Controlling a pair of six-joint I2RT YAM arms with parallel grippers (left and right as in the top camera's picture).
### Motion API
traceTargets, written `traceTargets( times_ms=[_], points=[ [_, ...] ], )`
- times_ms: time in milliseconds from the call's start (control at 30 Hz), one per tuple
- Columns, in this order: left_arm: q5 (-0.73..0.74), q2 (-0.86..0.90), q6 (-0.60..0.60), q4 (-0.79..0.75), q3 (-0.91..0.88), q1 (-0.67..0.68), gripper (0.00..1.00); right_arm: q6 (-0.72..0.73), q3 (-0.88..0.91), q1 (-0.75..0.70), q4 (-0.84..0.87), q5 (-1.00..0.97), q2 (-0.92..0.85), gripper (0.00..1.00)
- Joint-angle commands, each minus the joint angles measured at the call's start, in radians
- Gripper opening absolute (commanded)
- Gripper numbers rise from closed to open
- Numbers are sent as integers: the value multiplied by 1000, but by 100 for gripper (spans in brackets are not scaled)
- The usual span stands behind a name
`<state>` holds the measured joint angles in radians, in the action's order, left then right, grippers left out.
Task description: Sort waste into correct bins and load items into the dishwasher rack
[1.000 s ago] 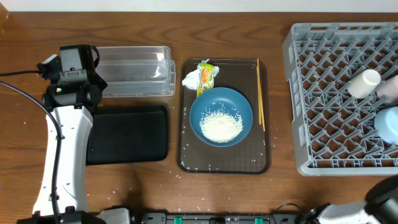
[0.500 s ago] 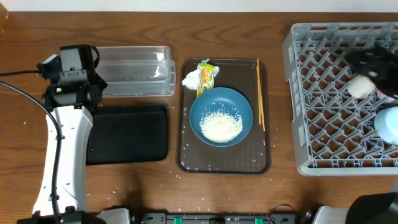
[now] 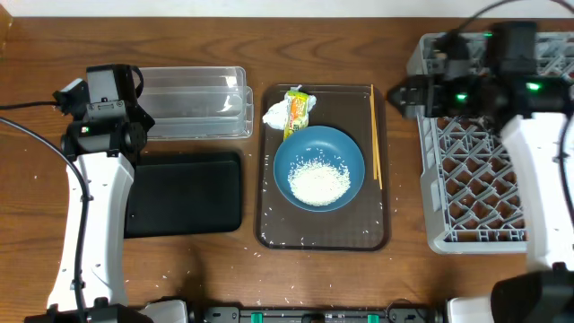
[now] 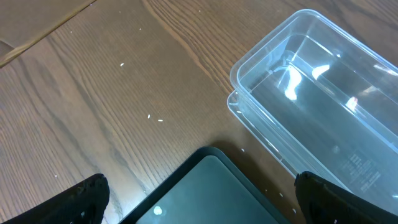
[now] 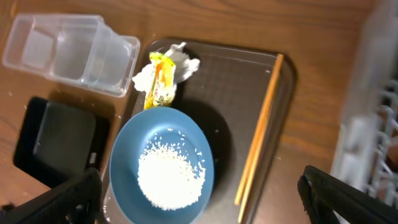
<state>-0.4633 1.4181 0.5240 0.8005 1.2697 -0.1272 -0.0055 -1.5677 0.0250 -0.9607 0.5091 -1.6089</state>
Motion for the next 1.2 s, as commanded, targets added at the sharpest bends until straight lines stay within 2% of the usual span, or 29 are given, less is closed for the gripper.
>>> traceTargets(
  times_ms=[0,367,467,600,700,800,1000,1167],
  points=[
    [-16,2,5,0,-1,-2,98,-18,6,63,43,-50,-45,99],
    [-16,2,5,0,-1,-2,98,-18,6,132,161,-84,-112,99],
    [-16,2,5,0,-1,-2,98,54,6,119,194,-306,-112,99],
    [-16,2,5,0,-1,-2,98,265,5,66,224,-786,-111,99],
    [-16,2,5,0,-1,-2,98,267,5,18,256,-989,-111,99],
    [-16,2,5,0,-1,-2,98,267,5,-37,262,-1096,-111,99],
    [-16,2,5,0,-1,-2,98,324,13,-174,257,-1072,-112,99],
    [-16,2,5,0,-1,-2,98,372,19,-303,243,-864,-112,99]
  ],
)
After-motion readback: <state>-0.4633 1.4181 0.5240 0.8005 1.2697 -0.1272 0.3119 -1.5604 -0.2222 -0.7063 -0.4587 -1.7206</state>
